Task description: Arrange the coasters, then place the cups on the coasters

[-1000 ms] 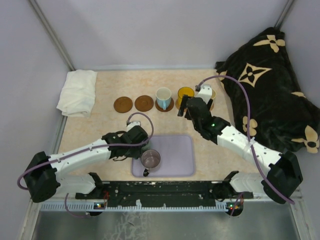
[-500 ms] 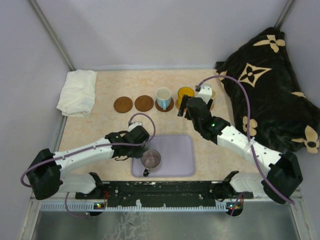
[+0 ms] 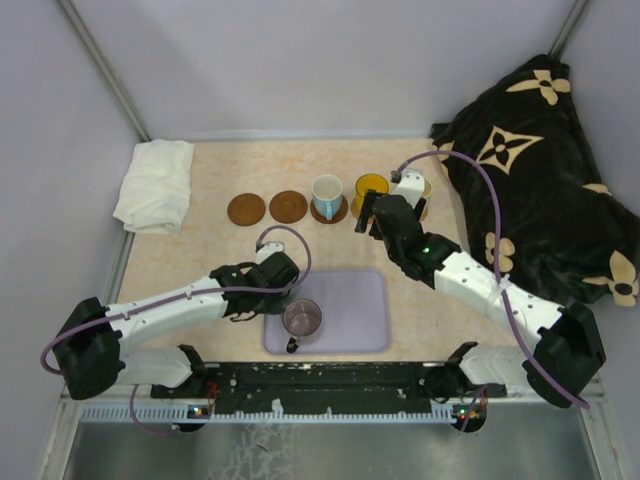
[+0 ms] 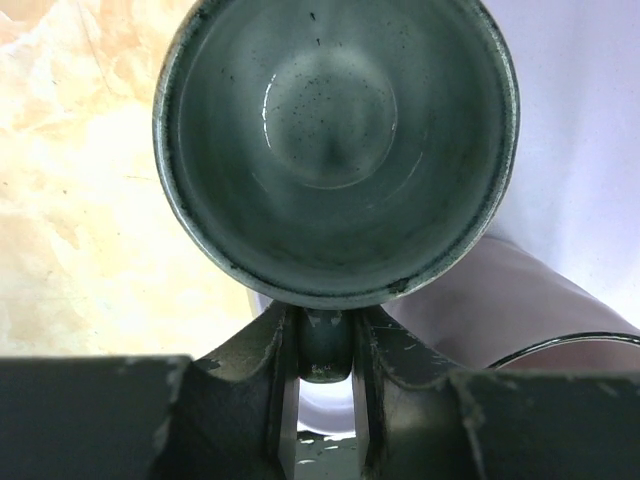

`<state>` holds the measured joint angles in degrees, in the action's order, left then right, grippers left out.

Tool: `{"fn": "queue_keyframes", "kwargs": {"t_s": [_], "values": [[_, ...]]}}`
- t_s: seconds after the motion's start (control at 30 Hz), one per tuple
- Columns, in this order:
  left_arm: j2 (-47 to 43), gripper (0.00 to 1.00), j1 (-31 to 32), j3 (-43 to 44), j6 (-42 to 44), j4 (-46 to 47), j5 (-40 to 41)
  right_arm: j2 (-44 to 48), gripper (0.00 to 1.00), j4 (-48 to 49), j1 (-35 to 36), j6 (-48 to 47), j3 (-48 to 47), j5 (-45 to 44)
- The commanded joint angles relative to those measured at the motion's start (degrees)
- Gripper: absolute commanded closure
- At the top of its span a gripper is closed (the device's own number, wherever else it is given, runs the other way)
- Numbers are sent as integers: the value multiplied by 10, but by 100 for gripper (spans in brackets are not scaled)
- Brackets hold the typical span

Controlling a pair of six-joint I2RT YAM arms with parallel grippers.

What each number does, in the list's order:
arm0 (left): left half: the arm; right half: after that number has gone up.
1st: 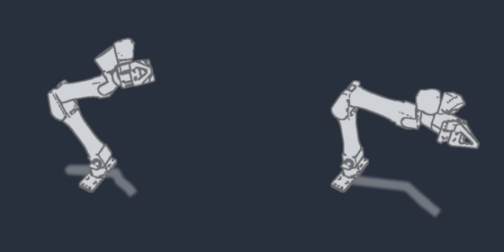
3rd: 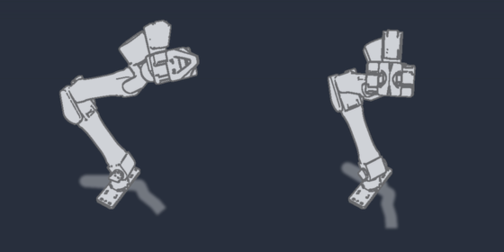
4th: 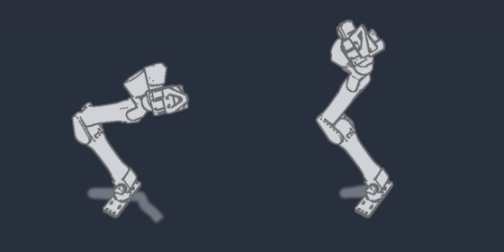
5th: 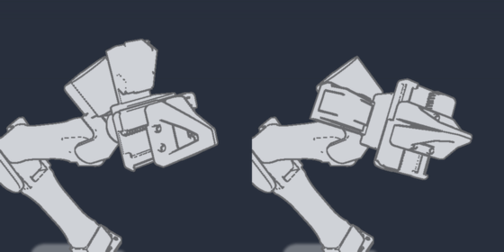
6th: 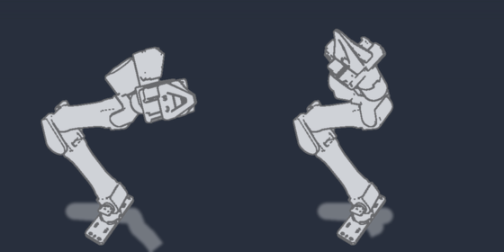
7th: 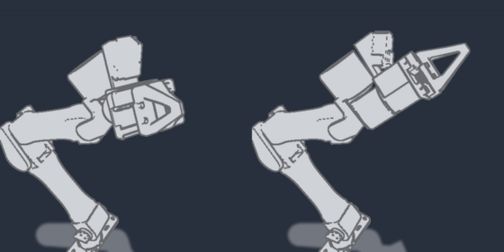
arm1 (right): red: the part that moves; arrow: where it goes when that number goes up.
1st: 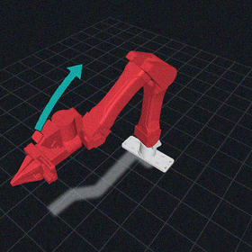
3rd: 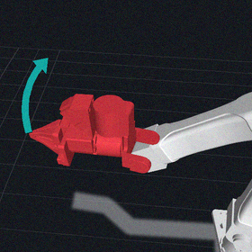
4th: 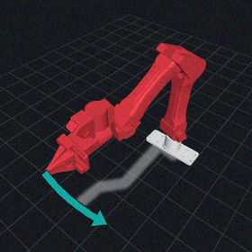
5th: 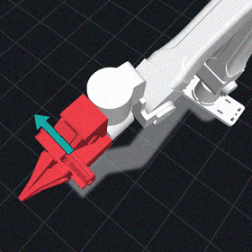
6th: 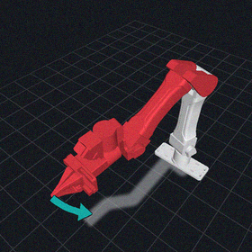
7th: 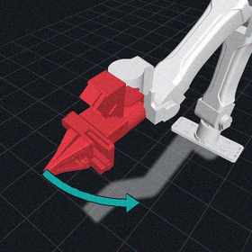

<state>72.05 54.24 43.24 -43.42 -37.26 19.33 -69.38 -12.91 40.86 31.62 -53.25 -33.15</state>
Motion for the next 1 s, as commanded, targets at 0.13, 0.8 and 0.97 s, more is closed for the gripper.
{"fn": "queue_keyframes", "kwargs": {"t_s": [0.13, 0.8, 0.97], "values": [[-16, 100, 1, 59, 38, 57, 89, 17, 20, 14, 2, 8, 1, -20], [25, 100, -22, 111, 212, 262, 278, 14, 21, 26, 2, 12, 14, -17], [78, 100, -108, 152, 231, 293, 178, 17, 22, 15, 2, 9, 12, -32]]}}
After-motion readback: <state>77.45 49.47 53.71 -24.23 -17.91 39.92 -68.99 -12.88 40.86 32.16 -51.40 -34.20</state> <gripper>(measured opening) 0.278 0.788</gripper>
